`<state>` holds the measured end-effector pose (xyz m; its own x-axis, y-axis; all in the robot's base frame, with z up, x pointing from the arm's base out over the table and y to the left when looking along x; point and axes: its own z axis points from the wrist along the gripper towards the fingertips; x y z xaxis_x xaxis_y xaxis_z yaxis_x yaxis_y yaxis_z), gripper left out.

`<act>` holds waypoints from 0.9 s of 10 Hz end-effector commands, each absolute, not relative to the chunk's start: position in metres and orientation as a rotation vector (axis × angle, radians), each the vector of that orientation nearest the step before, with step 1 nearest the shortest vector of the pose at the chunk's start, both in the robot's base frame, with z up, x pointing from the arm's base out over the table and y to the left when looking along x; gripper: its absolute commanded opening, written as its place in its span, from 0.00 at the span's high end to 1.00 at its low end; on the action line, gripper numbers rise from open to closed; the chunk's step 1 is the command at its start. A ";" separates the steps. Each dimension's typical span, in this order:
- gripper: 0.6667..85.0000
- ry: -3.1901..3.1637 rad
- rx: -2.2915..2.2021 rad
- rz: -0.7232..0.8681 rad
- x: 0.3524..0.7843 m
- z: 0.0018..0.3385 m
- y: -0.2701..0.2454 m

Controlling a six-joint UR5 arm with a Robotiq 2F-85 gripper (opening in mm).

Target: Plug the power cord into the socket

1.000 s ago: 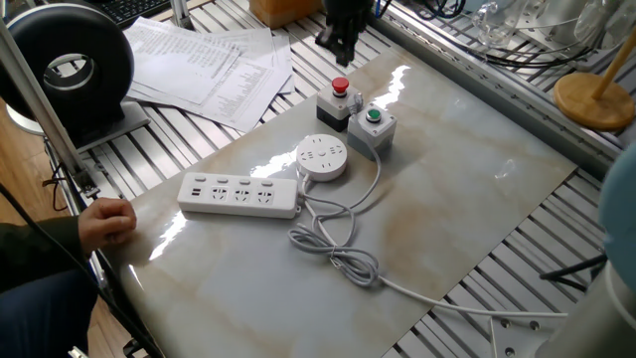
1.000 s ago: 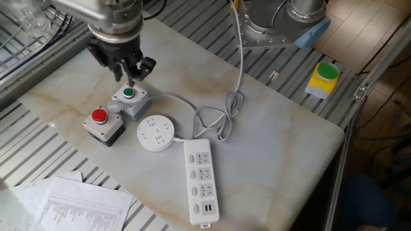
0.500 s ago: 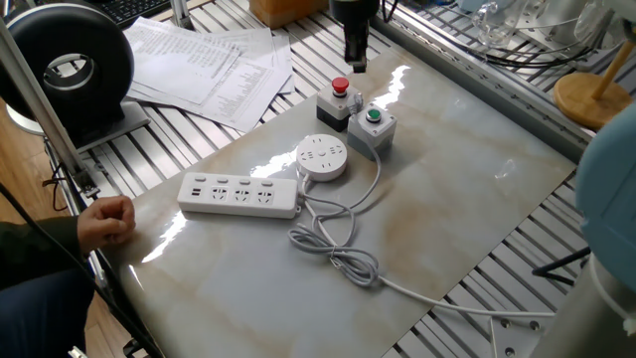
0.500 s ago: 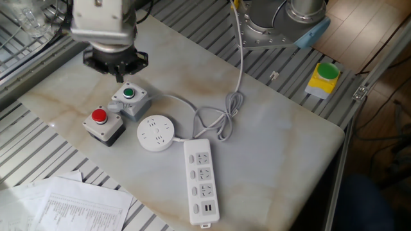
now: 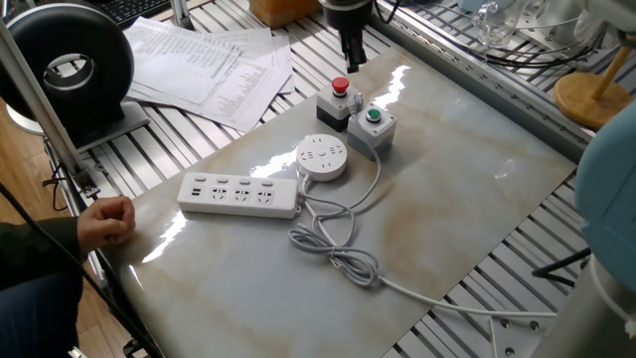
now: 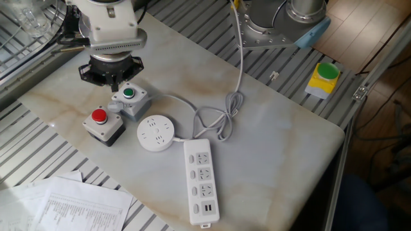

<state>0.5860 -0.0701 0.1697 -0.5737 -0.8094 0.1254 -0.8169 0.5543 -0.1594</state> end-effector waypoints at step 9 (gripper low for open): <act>0.49 -3.181 0.400 0.199 0.598 0.142 -0.066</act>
